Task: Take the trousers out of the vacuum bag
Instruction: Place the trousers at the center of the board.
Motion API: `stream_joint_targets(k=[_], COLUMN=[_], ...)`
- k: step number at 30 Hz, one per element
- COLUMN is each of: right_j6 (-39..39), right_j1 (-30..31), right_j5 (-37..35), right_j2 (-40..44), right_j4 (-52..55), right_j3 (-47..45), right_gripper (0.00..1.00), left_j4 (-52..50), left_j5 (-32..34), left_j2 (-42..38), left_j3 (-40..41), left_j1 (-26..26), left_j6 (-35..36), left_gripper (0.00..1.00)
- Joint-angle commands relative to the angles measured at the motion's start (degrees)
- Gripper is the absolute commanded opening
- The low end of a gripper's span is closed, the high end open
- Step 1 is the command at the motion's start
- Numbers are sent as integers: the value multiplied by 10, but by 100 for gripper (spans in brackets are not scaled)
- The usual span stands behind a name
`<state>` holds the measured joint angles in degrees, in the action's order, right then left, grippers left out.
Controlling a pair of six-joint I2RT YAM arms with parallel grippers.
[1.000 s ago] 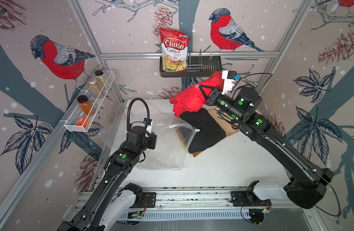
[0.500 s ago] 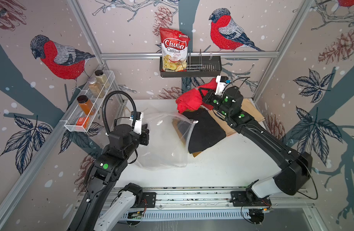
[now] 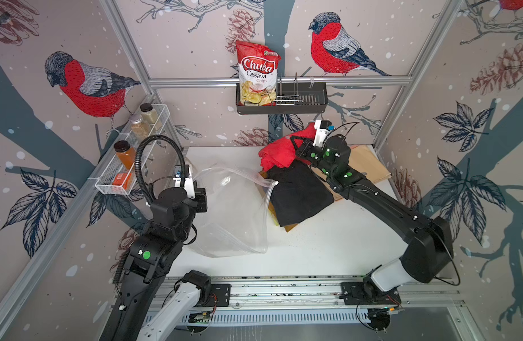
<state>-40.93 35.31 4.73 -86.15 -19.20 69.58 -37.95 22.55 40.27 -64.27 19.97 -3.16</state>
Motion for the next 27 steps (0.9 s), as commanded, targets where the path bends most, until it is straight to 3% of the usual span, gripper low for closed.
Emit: stream_joint_targets(k=[1,7,14,27], right_j6=[-34,-65,-154,-249], right_j1=[25,103,138,145], right_j5=[-41,-169,-268,-270], right_j2=[31,100,168,224], right_j4=[-98,-104,-72,25], right_j3=[-58,-152,-235,-244], right_gripper=[0,0,0,0], left_j4=[17,31,35,46], left_j5=[9,-4,-17,-43], left_j2=[5,16,25,39], left_j3=[3,6,8,15], left_j1=[-1,-1,-1,-1], left_j6=[-3,2,5,0], left_gripper=[0,0,0,0])
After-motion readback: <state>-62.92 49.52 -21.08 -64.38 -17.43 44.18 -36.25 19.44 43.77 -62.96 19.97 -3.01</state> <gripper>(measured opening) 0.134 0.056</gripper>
